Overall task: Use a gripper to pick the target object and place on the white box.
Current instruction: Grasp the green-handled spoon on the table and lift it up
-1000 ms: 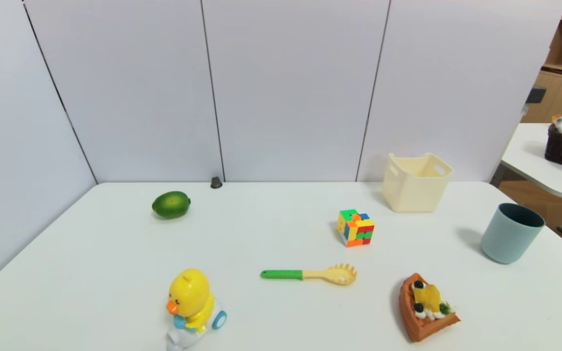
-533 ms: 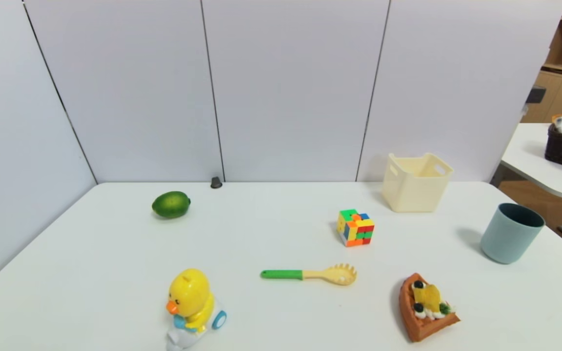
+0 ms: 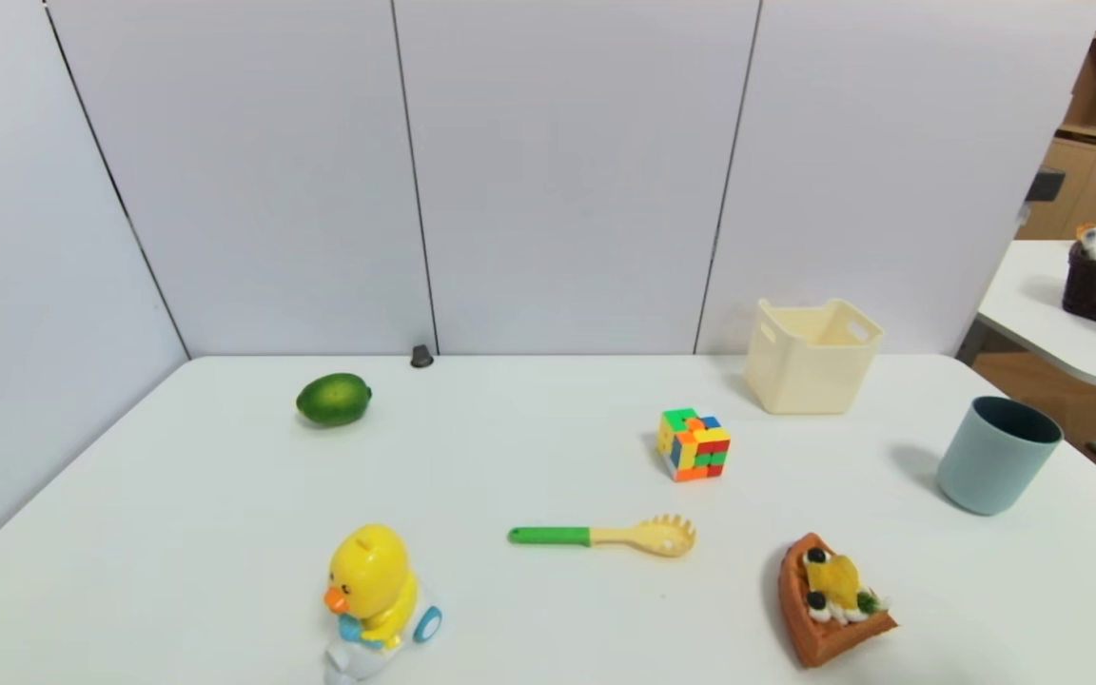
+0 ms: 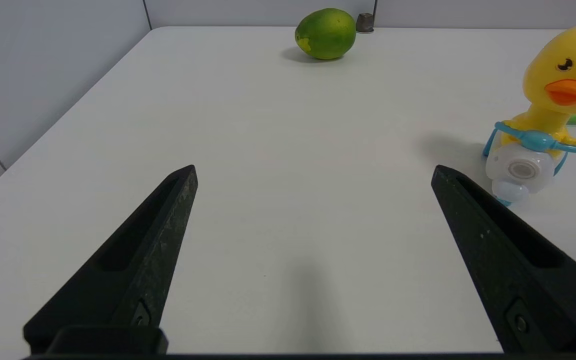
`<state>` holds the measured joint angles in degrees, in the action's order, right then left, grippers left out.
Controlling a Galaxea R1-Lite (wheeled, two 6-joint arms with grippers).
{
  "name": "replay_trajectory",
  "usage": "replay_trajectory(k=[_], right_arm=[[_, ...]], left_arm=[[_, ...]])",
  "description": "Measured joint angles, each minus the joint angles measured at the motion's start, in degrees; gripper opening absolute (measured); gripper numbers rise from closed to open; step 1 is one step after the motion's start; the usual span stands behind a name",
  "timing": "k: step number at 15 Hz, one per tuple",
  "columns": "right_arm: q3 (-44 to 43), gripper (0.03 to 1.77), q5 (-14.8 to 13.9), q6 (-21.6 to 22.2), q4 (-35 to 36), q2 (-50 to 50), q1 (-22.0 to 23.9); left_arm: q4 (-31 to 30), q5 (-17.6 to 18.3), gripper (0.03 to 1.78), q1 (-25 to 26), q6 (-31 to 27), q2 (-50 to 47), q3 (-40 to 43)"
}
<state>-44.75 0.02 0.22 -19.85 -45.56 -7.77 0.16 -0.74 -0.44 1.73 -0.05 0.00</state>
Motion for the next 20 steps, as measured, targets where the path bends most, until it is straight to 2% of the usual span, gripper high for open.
replay_trajectory(k=[3, 7, 8, 11, 16, 19, 20], right_arm=[[-12.5, 1.7, 0.2, -0.5, -2.2, -15.3, -4.0], [-34.4, 1.7, 1.4, -2.5, -10.5, -35.4, -10.4], [-38.4, 1.7, 2.8, -3.0, -12.2, -39.4, -12.2], [-46.2, 1.7, 9.6, -7.0, -14.3, -50.3, -17.2], [-50.3, 1.7, 16.2, -23.8, -15.4, -62.5, -20.2], [-54.6, 1.7, 20.8, -27.6, -20.4, -67.8, -22.3], [-55.5, 1.7, 21.5, -28.1, -22.2, -69.3, -23.2]], left_arm=[[0.0, 0.0, 1.69, 0.0, 0.0, 0.0, 0.0], [0.0, 0.0, 1.69, 0.0, 0.0, 0.0, 0.0], [0.0, 0.0, 1.69, 0.0, 0.0, 0.0, 0.0], [0.0, 0.0, 1.69, 0.0, 0.0, 0.0, 0.0], [0.0, 0.0, 1.69, 0.0, 0.0, 0.0, 0.0], [0.0, 0.0, 1.69, 0.0, 0.0, 0.0, 0.0], [0.0, 0.0, 1.69, 0.0, 0.0, 0.0, 0.0]])
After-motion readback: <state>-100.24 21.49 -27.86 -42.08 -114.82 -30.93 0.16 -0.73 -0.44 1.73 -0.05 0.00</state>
